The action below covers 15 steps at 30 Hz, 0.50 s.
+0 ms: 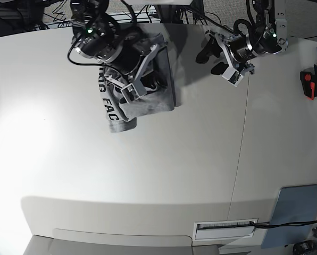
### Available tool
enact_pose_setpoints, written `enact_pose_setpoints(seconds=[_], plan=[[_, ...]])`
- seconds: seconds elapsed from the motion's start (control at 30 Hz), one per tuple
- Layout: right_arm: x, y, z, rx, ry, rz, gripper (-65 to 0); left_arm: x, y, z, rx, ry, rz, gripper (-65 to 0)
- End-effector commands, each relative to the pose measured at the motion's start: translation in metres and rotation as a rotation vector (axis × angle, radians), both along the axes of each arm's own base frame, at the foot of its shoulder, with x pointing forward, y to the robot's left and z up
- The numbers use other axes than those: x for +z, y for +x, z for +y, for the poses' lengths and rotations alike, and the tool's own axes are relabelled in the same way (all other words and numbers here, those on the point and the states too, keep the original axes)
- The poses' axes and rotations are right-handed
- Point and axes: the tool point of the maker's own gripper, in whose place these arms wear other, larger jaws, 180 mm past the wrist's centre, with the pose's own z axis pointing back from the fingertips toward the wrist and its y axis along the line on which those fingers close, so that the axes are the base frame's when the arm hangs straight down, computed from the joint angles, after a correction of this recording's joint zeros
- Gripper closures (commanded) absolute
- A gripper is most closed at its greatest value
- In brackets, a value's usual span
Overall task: Fold the T-shirt properly
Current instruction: 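Flip the folded bundle over with both grippers, exposing the printed text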
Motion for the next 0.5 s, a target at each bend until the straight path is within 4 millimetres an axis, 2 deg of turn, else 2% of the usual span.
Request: enact_pose_setpoints(seconds=[0.0,0.2,0.23,0.33,0.37,0.47], plan=[[0.016,0.004,0.009,0.005,0.053,-0.051,0.0,0.010,0.004,-0.002,-0.001,-0.032,-0.030,-34.3],[0.023,0.003,0.024,0.020,0.080,-0.080,0.0,0.010,0.003,-0.003,-0.002,-0.038,-0.022,-34.3],[0.025,0.002,0.027,0.025,0.090,-0.080,-2.2,0.010,0.003,-0.003,-0.002,-0.038,-0.022,-34.3],[0.036,-0.002,0.044,0.057,0.147,-0.099,-21.0,0.011,0.004,-0.003,-0.002,-0.038,-0.023,-34.3],[0.040,-0.003,0.050,0.073,0.165,-0.115,-25.0,0.011,0.004,-0.003,-0.002,-0.038,-0.023,-34.3],[0.048,-0.010,0.064,0.121,0.199,-0.136,-27.3,0.010,0.004,-0.003,-0.002,-0.038,-0.023,-34.3]])
